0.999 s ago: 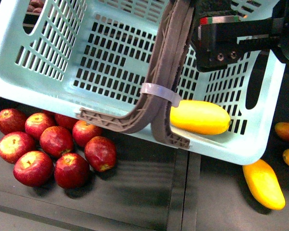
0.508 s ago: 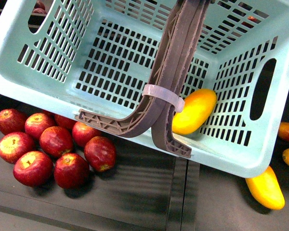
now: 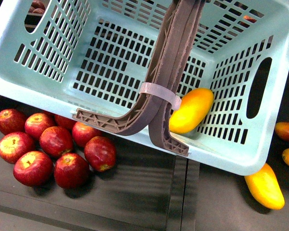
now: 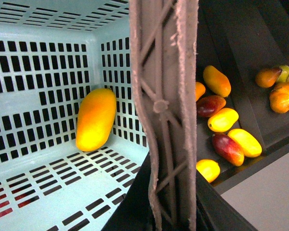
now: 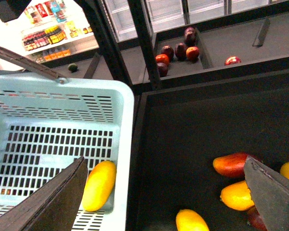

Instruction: Pick mango and avocado into basket

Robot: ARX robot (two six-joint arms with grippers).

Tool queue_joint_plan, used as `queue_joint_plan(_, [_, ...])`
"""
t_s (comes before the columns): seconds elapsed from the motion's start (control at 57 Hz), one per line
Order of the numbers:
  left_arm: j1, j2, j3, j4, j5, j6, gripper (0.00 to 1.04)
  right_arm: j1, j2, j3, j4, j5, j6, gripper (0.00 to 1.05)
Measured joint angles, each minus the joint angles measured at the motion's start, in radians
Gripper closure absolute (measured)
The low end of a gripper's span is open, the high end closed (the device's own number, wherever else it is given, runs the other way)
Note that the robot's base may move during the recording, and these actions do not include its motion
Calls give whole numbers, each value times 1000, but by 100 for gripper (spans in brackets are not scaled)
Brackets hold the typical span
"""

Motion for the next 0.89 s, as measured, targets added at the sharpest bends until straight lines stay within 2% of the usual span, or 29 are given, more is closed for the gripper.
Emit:
queue_joint_plan(0.105, [0,0,0,0,2,0,95,5,-8,-8,21,-5,-14,10])
queue_joint_plan(0.193, [0,0,0,0,3,0,95,23,-44,-68,152,-6,-135,25])
queue_joint_plan(0.263, [0,0,0,0,2,0,95,27,-64,-85,166,-10,-202,36])
queue_joint_plan(0.28, [0,0,0,0,2,0,95,27,-71,-92,167,-9,-221,41])
queue_joint_plan(0.456, [0,0,0,0,2,0,95,27,-109,-127,161,-9,-264,71])
queue_joint_plan(0.526, [0,0,0,0,2,0,95,27,-188,-132,64,-9,-271,84])
queue_joint_plan(0.649, [0,0,0,0,1,0,95,27,-248,-142,42,-9,-277,103])
queue_joint_plan(0.789, [0,0,0,0,2,1,95,27,-259,-154,42,-9,-281,102])
queue_joint_plan(0.894, [0,0,0,0,2,0,95,27,-262,-157,42,-9,-281,83])
